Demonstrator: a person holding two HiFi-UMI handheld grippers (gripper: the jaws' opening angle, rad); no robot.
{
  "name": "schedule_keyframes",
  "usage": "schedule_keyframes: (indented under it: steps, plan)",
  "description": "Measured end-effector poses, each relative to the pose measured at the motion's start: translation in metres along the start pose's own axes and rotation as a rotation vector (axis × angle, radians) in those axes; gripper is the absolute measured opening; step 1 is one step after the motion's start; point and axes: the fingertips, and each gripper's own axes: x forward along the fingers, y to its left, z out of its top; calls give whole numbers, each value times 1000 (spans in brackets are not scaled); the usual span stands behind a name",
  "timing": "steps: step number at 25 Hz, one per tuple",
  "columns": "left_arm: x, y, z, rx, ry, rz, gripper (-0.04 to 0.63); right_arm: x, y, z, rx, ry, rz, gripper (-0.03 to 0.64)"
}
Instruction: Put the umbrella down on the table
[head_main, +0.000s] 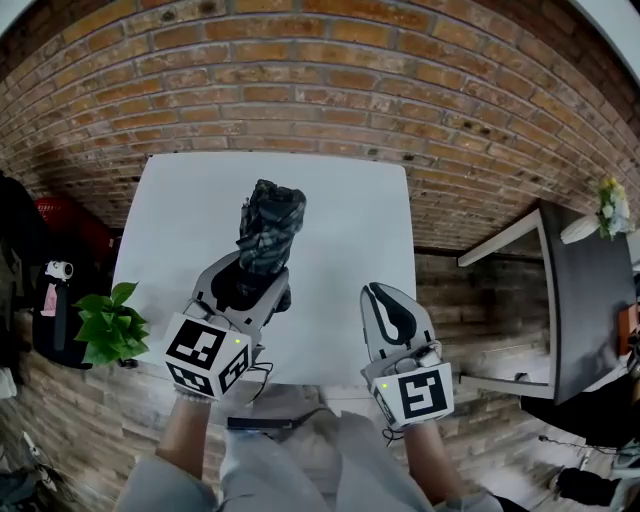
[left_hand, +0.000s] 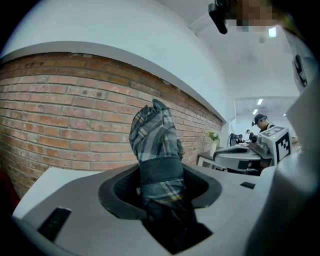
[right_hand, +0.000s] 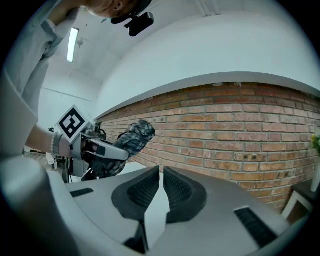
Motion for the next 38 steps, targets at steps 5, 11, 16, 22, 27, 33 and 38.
schedule_keyframes:
  steps: [5,11,16,22,27,33,38]
  plan:
    - [45,24,-3,-6,38,-19,233,22,-11,-12,9,38,-6,57]
    - [104,50,-15,-15,97,-60,235,52,-29,-17,20,18,-31,57]
    - [154,69,-35,-49,168,-98,233,74,-40,-27,24,38,-43,57]
    - [204,101,-55,-108,239,-92,233,99,-49,-39,34,67,-51,57]
    - [240,120,-82,-145,311,-88,233,112,-56,-57,43,105,-59,57]
    - [274,134,-121,-211,410,-67,233,119,-60,-77,50,148,-67,57]
    - [290,141,-147,-221,491,-41,235,126,-62,-87,64,165,-67,57]
